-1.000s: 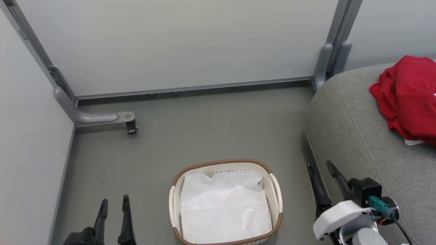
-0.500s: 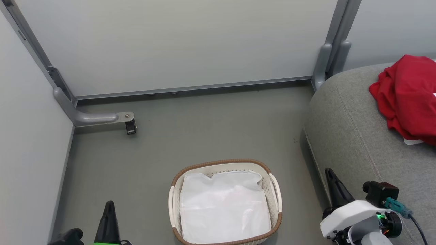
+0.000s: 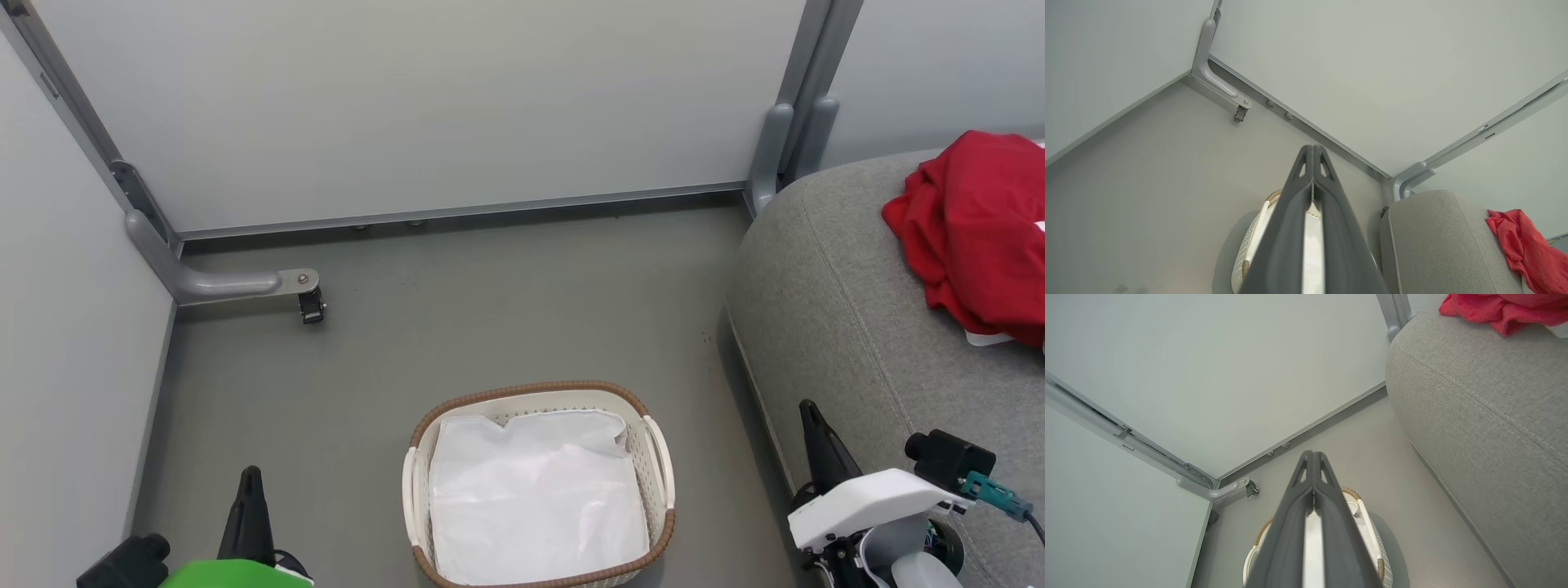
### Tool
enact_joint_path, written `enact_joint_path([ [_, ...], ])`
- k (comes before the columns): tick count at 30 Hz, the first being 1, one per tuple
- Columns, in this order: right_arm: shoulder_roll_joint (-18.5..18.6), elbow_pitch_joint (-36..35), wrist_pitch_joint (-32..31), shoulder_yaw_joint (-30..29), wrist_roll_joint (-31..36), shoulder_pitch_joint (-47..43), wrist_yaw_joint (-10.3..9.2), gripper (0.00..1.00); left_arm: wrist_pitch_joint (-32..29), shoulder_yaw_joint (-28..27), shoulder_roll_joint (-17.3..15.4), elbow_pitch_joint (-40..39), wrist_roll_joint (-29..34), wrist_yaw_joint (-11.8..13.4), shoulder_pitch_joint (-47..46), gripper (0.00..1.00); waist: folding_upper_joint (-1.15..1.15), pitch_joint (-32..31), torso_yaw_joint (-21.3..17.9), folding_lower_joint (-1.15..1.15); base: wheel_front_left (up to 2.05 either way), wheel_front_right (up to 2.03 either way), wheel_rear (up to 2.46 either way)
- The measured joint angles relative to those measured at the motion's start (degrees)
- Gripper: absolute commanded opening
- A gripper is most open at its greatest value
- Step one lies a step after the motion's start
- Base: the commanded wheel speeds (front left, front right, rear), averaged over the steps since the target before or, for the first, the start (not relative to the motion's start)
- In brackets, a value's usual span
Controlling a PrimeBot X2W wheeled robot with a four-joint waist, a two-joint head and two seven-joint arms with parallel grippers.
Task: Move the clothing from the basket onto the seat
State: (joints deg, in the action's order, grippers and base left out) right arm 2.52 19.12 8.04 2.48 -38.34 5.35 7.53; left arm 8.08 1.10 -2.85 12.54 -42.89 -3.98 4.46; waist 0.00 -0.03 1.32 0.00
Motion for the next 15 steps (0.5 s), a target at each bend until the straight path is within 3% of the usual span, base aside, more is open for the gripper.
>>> enact_joint_path([
  [15,0.04,-1.10,-3.08,-1.93,-11.87,0.03,0.00,0.00,-3.16,-1.57,0.00,0.40,-10.82,-0.65,-2.20,0.00,0.00,0.03,-0.20,0.00,0.00,0.00,0.00],
])
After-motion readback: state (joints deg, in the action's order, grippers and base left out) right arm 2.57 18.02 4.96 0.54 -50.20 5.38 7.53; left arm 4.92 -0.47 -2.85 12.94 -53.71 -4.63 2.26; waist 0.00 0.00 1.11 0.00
